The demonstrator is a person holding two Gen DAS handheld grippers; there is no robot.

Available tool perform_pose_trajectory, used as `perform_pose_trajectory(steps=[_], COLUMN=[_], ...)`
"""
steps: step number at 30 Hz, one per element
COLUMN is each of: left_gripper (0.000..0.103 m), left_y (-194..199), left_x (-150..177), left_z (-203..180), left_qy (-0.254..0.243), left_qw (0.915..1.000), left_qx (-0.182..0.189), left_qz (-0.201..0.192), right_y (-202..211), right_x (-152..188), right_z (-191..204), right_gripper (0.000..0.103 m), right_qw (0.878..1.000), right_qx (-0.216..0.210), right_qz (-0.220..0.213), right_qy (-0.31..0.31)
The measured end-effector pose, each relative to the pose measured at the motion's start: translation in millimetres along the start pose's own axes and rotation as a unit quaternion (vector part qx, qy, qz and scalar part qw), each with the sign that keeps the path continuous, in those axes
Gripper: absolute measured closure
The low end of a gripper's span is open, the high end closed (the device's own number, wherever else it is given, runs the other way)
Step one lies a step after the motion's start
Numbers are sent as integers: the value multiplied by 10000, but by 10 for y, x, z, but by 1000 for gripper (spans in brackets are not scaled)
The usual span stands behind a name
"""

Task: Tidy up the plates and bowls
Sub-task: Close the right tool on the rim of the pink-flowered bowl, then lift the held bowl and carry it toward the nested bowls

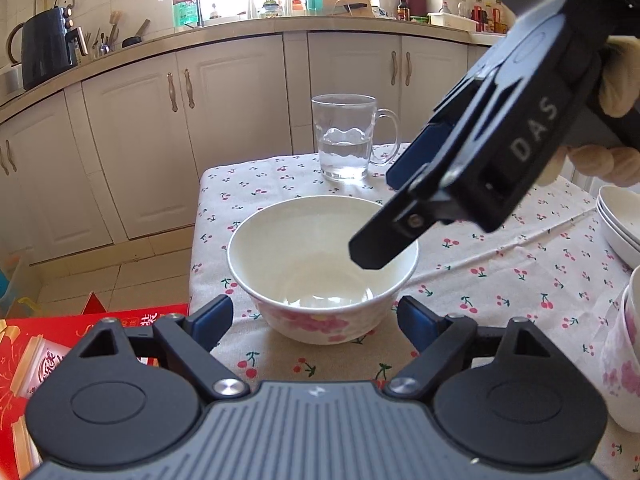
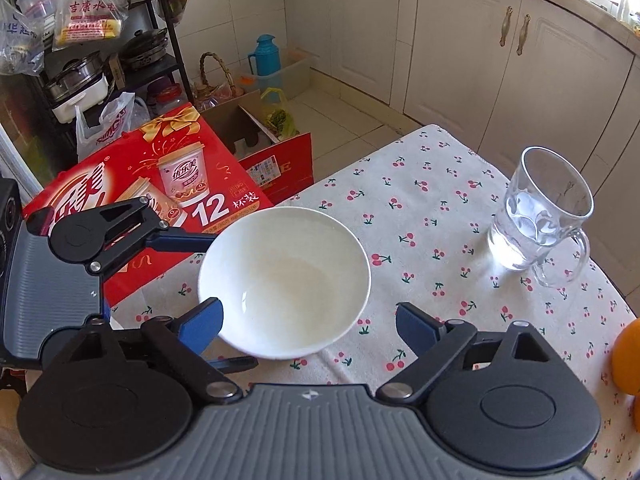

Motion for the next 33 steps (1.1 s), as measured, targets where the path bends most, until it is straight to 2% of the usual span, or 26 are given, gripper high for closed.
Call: perform_pose_trajectory(steps=[1, 9, 19, 33], left_gripper=[15, 19, 19, 19], left_y=[-3, -21, -15, -28], left_x=[-5, -30, -31, -45], left_z=[-2, -28, -24, -23], left_qy=[-1, -66, -129, -209], left_qw=[10000, 10000, 9998, 9996], left_qx=[2, 54, 112, 179], left_qz=[-15, -50, -64, 36], right_y=[-44, -289, -386, -364], right_x=[-14, -78, -52, -28], right_z=[-18, -135, -167, -137], right_gripper=[14, 22, 37, 37], right_qw=[10000, 9997, 9990, 9989], right_qx=[-42, -155, -282, -305], right_qz=[22, 42, 76, 47], right_qy=[-6, -200, -328, -345])
Point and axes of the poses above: each gripper's, at about its wrist camera, not at the fingertips, and y roughly against the way its jaws point, z to its left, x to its underside, the point moved 8 cm from there along -y, roughly the way its jaws point, and after that the axes turned 2 degrees about -z, right-handed, at the moved point
